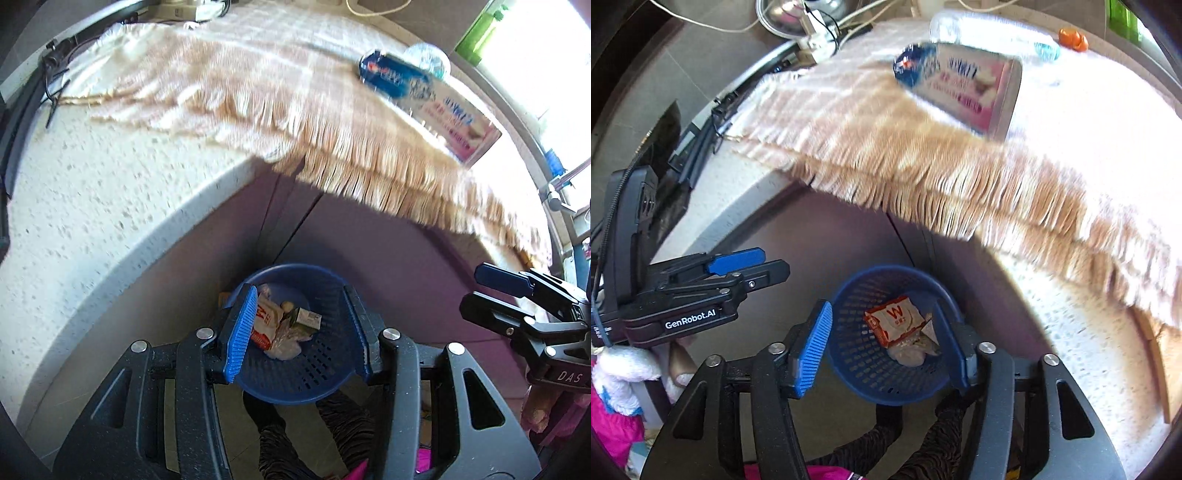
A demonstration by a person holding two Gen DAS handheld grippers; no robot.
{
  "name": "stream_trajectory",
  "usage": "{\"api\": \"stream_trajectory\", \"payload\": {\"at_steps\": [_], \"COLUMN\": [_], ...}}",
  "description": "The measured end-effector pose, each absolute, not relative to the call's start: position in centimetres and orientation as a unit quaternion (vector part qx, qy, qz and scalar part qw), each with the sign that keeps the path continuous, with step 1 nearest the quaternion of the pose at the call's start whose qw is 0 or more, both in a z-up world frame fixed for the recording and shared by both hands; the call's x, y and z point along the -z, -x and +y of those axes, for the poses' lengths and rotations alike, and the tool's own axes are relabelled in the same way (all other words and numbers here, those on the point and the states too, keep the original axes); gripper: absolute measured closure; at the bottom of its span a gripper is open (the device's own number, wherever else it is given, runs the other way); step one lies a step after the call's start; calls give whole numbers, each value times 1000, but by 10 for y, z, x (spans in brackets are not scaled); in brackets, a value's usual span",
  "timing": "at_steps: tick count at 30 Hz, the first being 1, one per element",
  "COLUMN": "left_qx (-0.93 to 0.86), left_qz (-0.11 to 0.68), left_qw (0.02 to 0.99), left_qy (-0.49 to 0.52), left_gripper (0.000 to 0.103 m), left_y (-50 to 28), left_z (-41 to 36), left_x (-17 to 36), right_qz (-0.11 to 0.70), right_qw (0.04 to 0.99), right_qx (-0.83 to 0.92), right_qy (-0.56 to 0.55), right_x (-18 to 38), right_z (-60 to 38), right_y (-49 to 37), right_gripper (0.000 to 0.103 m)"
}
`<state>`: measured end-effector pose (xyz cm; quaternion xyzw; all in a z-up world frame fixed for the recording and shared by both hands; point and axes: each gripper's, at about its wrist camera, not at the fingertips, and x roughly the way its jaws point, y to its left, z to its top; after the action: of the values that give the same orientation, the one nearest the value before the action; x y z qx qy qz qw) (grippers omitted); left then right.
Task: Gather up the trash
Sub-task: 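Move both tools back up over the cloth toward the toothpaste and plastic bottle, then grasp the blue-and-white toothpaste tube with the left tool while the right tool grasps the teal-capped bottle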
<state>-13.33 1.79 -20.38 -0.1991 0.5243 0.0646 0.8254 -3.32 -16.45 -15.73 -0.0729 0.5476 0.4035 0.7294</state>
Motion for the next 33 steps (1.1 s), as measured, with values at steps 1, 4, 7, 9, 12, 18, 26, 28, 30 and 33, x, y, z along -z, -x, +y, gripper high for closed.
{"api": "stream_trajectory", "payload": {"at_steps": [1,4,7,9,12,18,26,28,30,33], "left_qx": [-65,-66,-68,-65,-62,-47,-32,-30,-28,-30], "left_qz": [521,514,502,495,488,476,481,482,485,491], "left_qw": [827,831,837,840,843,849,844,843,841,837], "left_qy": [201,204,208,214,218,225,234,236,237,239], "left_gripper": [56,56,56,56,56,44,40,40,40,40], "left_y": [132,125,117,109,93,56,13,3,-7,-21], "left_z": [18,21,21,20,15,-4,-26,-32,-38,-45], "left_x": [198,178,163,152,142,122,112,112,112,112], "right_qz": [544,533,520,513,506,502,519,524,527,531], "right_qw": [732,737,744,748,754,764,771,769,766,765], "right_qx": [-405,-411,-416,-419,-418,-405,-369,-365,-366,-360], "right_qy": [69,58,46,37,26,-2,-22,-28,-37,-48], "right_x": [151,138,121,111,99,82,76,73,69,66], "right_z": [-166,-171,-179,-185,-195,-216,-228,-226,-223,-218], "right_y": [30,23,9,-1,-19,-63,-123,-136,-150,-169], "right_gripper": [45,45,39,39,38,38,34,34,34,34]}}
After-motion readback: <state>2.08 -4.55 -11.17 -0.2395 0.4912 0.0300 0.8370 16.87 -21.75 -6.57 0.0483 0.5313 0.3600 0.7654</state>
